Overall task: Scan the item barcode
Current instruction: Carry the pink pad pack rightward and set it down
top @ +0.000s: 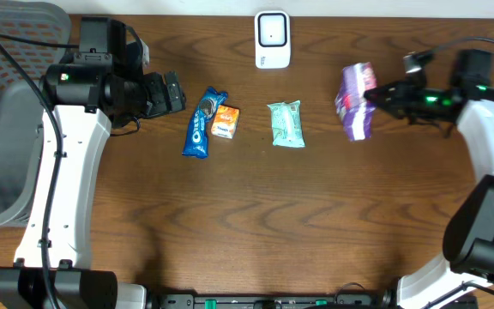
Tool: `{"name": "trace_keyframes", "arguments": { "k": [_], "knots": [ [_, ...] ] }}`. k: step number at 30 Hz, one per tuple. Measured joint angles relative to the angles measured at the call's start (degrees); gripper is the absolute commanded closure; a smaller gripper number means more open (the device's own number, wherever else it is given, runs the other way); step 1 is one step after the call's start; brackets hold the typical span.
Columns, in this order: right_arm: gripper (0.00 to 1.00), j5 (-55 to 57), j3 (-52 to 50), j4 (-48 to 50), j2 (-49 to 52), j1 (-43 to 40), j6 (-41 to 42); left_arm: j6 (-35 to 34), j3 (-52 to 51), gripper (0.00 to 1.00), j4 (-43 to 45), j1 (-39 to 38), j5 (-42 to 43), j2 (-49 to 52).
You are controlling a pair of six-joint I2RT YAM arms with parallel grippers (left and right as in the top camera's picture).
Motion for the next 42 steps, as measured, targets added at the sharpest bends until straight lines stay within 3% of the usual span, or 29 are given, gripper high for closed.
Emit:
{"name": "trace_keyframes", "arguments": {
  "k": [6,15,17,19,23,29,30,38,42],
  "knots": [
    [0.99,-10.1,-1.5,1.2,0.9,-4.0,-0.9,0.0,0.0,0.02,0.0,0.0,0.0,0.0],
    [0.98,-6.0,-7.3,3.8,10.0,-4.4,-1.4,0.0,0.0,0.02,0.0,0.0,0.0,0.0],
    [0.88,-3.4,-7.4,2.4,10.3,-5.3,-1.4,0.0,0.0,0.02,0.0,0.0,0.0,0.0],
    [0.86,2.3,-6.3,-0.5,9.4,-6.6,-2.1,0.0,0.0,0.02,0.0,0.0,0.0,0.0],
    [0.75,19.8,-1.7,-8.7,7.6,-9.1,-4.0,0.0,0.0,0.02,0.0,0.0,0.0,0.0],
    [0.37,36.7,5.2,-14.9,6.0,-9.7,-5.2,0.0,0.0,0.02,0.0,0.0,0.0,0.0],
    [0.35,38.4,6.2,-15.1,5.4,-9.7,-5.6,0.0,0.0,0.02,0.0,0.0,0.0,0.0],
    [0.34,48.1,6.2,-14.9,4.0,-8.9,-4.9,0.0,0.0,0.02,0.0,0.0,0.0,0.0],
    [0.46,51.1,3.4,-12.6,4.0,-9.0,-3.6,0.0,0.0,0.02,0.0,0.0,0.0,0.0]
  ]
}}
